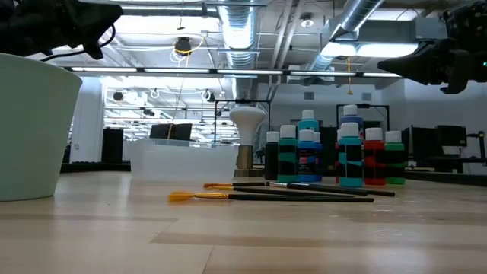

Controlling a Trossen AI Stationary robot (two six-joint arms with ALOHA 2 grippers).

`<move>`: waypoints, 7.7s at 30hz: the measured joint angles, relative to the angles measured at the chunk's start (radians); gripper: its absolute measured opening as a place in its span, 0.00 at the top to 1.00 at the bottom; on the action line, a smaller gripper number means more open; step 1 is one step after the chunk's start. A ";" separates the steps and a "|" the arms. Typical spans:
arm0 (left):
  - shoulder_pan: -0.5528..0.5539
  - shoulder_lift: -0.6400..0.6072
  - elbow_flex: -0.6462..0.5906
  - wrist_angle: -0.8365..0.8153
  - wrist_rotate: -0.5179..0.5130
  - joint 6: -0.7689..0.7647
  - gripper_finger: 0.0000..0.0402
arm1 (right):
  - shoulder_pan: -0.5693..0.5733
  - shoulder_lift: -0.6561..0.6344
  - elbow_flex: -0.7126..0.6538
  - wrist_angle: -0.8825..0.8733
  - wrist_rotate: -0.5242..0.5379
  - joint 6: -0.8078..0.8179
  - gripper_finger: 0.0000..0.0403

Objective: Pick & Place Paint Supplies

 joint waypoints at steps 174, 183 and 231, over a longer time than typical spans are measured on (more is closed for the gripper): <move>0.000 0.006 0.000 -0.107 -0.330 -0.417 0.82 | -0.725 1.735 1.508 -1.140 -0.373 0.880 0.85; 0.000 0.006 0.000 -0.106 -0.330 -0.417 0.82 | -0.726 1.735 1.508 -1.157 -0.396 0.857 0.95; 0.000 0.007 0.000 -0.107 -0.362 -0.455 0.54 | -0.897 2.028 1.511 -0.790 -0.560 0.131 0.35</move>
